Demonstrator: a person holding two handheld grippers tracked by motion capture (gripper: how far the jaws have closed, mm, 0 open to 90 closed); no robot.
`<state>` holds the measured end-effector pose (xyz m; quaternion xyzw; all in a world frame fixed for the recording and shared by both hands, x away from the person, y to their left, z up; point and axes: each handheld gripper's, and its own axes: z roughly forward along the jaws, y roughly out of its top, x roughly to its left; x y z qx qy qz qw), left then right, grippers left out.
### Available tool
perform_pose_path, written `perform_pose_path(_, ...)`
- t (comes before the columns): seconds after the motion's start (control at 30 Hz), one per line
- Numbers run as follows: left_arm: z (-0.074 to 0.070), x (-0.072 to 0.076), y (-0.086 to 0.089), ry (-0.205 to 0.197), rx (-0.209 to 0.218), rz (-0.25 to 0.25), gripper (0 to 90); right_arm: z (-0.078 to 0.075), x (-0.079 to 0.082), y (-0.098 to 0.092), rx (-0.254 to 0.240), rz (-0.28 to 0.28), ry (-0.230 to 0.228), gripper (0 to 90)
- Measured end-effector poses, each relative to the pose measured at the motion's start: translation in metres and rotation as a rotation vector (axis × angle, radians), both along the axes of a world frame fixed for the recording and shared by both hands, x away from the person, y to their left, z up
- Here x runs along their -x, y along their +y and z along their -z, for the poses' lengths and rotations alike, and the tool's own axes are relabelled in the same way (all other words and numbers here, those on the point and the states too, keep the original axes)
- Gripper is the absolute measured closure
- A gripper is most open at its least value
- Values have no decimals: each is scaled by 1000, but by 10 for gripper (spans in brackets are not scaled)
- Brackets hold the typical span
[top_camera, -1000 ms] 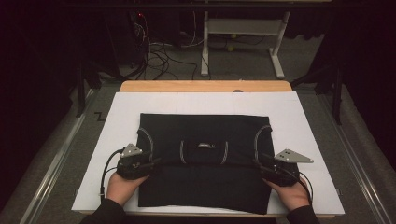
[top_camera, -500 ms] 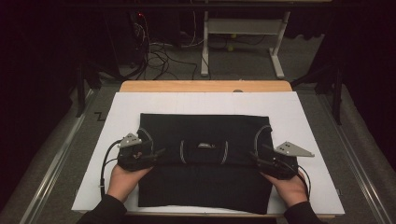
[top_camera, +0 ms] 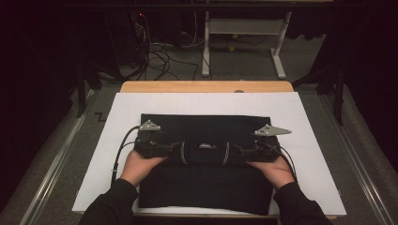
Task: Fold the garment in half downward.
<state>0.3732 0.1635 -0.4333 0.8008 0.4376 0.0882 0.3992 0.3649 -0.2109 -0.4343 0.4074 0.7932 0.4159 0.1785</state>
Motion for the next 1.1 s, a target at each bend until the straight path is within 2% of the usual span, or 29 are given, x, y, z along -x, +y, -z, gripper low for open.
perform_pose_path(0.07,1,-5,-5,3,-38,-26,125,2,-2,5,17,0,8,144)
perform_pose_path(0.13,5,-10,-9,26,-38,-26,125,6,-5,10,31,17,18,121)
perform_pose_path(0.23,15,-15,-17,65,-68,-16,126,13,-9,15,55,27,55,122)
perform_pose_path(0.3,20,-16,-20,81,-101,-19,126,18,-12,17,66,25,83,157)
perform_pose_path(0.37,24,-16,-21,96,-105,-6,126,23,-13,19,80,29,97,205)
perform_pose_path(0.5,33,-16,-27,127,-149,23,159,29,-12,22,98,-11,122,342)
perform_pose_path(0.57,34,-14,-29,111,-160,27,171,30,-11,25,107,-23,128,373)
perform_pose_path(0.7,34,-13,-29,103,-150,29,208,30,-10,25,109,-30,124,410)
perform_pose_path(0.9,33,-10,-28,93,-145,47,347,32,-9,25,112,-34,123,472)
perform_pose_path(1.1,33,-7,-30,76,-149,65,473,32,-11,25,137,-41,119,588)
